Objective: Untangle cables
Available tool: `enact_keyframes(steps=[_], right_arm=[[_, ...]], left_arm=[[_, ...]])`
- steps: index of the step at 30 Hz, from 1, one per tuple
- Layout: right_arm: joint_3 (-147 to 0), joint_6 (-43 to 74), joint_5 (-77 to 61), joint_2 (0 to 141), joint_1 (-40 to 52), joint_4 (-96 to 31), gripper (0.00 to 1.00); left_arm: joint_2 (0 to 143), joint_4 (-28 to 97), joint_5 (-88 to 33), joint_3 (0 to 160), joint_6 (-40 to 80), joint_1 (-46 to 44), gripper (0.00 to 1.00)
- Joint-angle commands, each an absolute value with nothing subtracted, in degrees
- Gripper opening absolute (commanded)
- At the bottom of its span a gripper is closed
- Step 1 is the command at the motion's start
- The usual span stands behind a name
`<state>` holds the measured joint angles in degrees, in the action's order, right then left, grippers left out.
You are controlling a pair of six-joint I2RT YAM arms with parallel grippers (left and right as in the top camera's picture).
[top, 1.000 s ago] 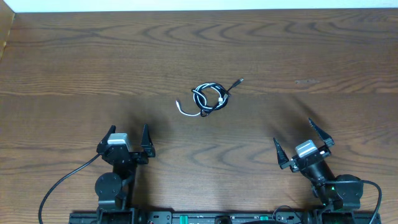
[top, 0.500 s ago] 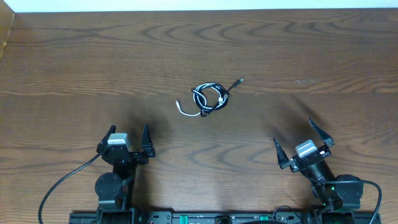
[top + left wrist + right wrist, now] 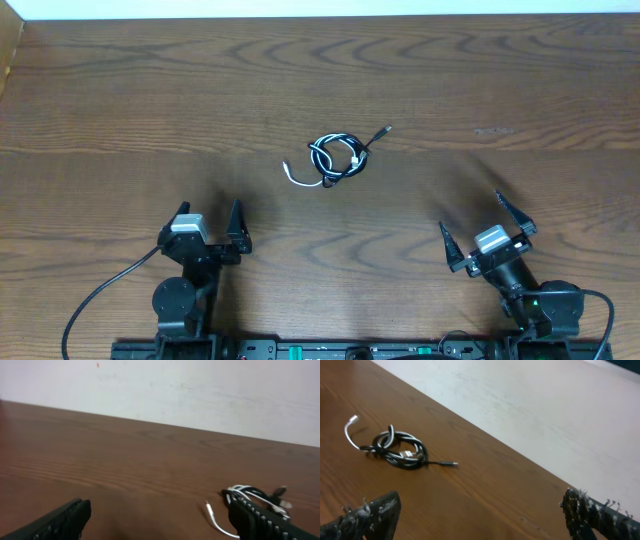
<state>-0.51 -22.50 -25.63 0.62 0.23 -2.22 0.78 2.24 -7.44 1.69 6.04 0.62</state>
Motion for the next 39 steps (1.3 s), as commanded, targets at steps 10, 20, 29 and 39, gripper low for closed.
enact_keyframes(steps=[10, 20, 29, 39], right_arm=[[-10.1, -1.7, -24.6, 6.6, -0.2, -4.8, 0.99], [-37.3, -3.2, -28.8, 32.4, -0.4, -18.3, 0.99], [-60.5, -6.7, -36.5, 58.8, -0.4, -33.0, 0.99], [-60.6, 0.5, -33.0, 67.0, -0.4, -35.5, 0.88]], left_arm=[[31.4, 16.6, -17.9, 32.4, 3.4, 0.6, 0.93], [60.3, 43.1, -24.0, 67.8, -0.5, -0.6, 0.93], [81.5, 57.8, -24.3, 89.0, 1.7, -7.8, 0.98], [91.9, 49.8, -24.1, 89.0, 20.9, -10.3, 0.89]])
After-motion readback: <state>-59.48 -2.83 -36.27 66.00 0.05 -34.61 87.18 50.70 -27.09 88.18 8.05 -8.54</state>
